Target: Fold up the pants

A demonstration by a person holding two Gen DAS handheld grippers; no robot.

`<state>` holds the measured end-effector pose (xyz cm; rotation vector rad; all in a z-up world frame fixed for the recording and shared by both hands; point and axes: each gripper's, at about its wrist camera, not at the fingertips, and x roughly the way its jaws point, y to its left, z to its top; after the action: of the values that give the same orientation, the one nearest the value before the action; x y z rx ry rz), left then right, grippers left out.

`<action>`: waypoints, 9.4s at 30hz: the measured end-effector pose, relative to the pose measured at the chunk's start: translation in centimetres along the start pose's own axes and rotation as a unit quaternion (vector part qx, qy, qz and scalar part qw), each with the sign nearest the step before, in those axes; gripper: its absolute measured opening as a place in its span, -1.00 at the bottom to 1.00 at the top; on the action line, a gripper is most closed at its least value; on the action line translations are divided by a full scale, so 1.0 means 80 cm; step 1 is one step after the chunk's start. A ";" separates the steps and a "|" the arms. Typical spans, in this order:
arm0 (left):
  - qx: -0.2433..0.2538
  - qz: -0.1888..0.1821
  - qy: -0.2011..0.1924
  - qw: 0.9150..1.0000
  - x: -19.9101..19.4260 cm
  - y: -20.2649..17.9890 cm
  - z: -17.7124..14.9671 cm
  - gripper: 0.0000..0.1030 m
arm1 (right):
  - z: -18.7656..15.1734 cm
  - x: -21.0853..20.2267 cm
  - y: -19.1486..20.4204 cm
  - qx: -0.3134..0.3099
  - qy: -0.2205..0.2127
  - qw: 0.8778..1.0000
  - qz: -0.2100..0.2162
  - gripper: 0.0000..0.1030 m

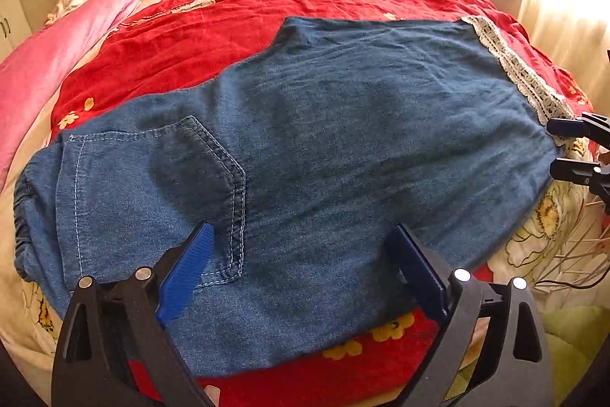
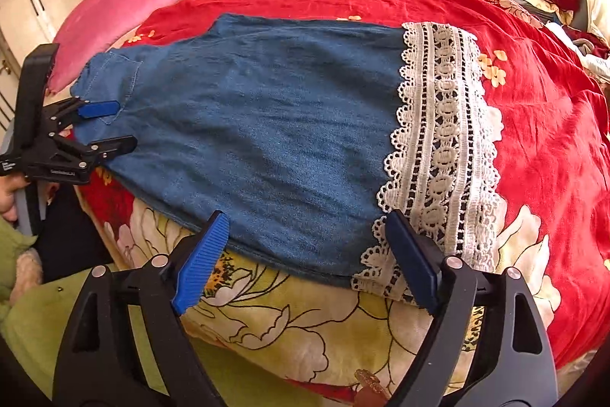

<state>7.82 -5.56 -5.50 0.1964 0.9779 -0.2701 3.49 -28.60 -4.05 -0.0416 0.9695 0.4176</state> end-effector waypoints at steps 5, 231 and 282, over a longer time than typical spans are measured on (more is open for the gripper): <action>-0.001 -0.007 -0.025 1.000 -0.027 -0.006 0.008 0.81 | 0.007 -0.036 -0.007 0.008 -0.043 0.999 0.001 0.56; -0.168 -0.141 -0.003 0.976 -0.029 0.032 -0.054 -0.52 | 0.021 0.053 0.131 -0.164 -0.009 0.986 0.039 -0.24; -0.165 -0.012 -0.089 0.982 -0.119 0.071 -0.055 0.88 | 0.095 -0.026 0.133 -0.110 -0.125 0.985 0.035 0.82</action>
<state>1.06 2.41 0.32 -0.1404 0.8340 -0.1415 4.63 -17.81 3.55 -0.1527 0.6753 0.5791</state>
